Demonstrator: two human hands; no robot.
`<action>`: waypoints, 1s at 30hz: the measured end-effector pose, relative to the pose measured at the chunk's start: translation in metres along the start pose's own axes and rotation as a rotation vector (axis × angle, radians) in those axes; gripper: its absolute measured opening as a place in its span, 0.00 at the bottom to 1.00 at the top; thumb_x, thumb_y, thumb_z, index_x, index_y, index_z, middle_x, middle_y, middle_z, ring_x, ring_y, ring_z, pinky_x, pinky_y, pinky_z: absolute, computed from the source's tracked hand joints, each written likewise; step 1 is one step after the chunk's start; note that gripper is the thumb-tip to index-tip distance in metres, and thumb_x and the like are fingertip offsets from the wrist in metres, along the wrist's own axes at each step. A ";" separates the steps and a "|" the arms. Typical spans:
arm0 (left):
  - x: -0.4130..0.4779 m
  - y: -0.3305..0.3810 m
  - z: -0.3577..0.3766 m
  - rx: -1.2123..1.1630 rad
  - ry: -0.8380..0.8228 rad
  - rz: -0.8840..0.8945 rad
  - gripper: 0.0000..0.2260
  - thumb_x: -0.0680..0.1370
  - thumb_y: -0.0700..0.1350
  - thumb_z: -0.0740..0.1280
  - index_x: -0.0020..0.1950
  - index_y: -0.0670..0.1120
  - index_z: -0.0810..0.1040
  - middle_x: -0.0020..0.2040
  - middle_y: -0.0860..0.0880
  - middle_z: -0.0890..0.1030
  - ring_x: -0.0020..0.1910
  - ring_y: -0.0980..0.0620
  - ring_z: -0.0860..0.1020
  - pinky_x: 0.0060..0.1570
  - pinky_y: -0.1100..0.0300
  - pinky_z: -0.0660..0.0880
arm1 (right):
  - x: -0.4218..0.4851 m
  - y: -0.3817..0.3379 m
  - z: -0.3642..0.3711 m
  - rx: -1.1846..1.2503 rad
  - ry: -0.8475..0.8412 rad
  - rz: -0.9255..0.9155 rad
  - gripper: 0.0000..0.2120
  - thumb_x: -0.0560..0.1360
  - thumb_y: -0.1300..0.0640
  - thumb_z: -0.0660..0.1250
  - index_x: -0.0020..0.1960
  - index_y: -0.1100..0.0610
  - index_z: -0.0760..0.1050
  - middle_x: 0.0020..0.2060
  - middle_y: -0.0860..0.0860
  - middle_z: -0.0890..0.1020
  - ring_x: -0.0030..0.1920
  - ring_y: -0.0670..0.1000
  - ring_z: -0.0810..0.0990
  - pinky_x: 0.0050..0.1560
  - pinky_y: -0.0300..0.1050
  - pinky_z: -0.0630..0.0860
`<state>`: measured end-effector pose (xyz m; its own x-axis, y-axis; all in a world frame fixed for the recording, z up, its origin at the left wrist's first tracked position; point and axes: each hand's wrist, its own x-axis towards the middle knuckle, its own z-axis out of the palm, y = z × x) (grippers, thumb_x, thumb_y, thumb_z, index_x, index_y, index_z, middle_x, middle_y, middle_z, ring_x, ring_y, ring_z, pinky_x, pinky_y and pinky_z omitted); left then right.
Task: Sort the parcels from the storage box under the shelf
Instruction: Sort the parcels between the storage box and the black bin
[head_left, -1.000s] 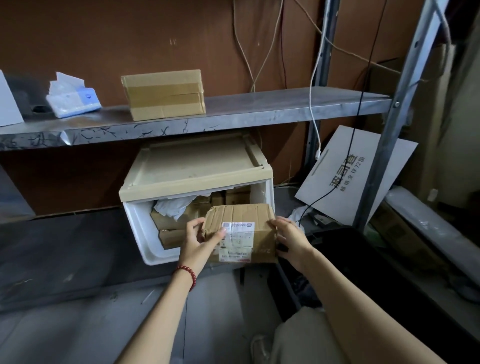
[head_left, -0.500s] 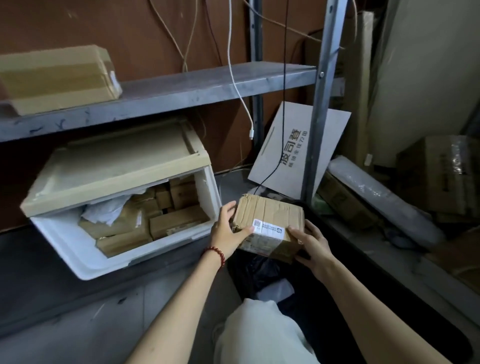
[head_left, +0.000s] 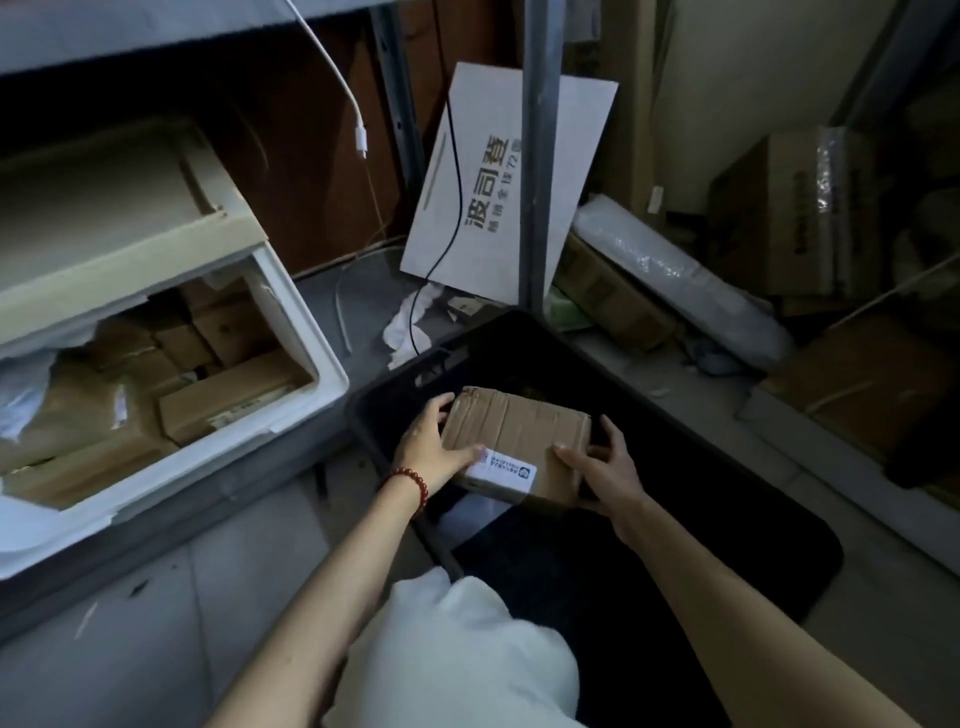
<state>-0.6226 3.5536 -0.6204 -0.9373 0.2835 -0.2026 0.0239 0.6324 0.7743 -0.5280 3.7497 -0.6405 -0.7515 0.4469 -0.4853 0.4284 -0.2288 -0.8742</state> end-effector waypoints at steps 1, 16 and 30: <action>0.002 -0.004 0.006 0.015 -0.012 -0.004 0.35 0.69 0.49 0.76 0.72 0.53 0.64 0.68 0.48 0.71 0.66 0.50 0.70 0.60 0.60 0.65 | 0.000 0.008 0.000 -0.001 -0.006 0.021 0.40 0.71 0.53 0.74 0.75 0.42 0.55 0.59 0.51 0.72 0.53 0.52 0.76 0.47 0.56 0.80; 0.075 -0.049 -0.022 0.743 0.068 0.058 0.37 0.64 0.72 0.67 0.70 0.62 0.62 0.69 0.54 0.70 0.66 0.48 0.65 0.59 0.50 0.59 | 0.030 0.059 0.082 0.253 -0.229 0.168 0.25 0.76 0.61 0.69 0.65 0.48 0.60 0.57 0.56 0.77 0.52 0.53 0.82 0.40 0.43 0.82; 0.071 -0.089 -0.014 1.049 0.264 0.056 0.32 0.72 0.70 0.55 0.66 0.50 0.73 0.66 0.46 0.72 0.70 0.43 0.62 0.70 0.37 0.39 | 0.048 0.065 0.131 -0.084 -0.228 0.064 0.29 0.80 0.54 0.62 0.77 0.53 0.53 0.68 0.55 0.70 0.65 0.54 0.73 0.56 0.48 0.73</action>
<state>-0.6958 3.5068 -0.6952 -0.9679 0.2461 0.0499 0.2368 0.9606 -0.1455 -0.6013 3.6431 -0.7235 -0.8115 0.2248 -0.5394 0.5114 -0.1736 -0.8416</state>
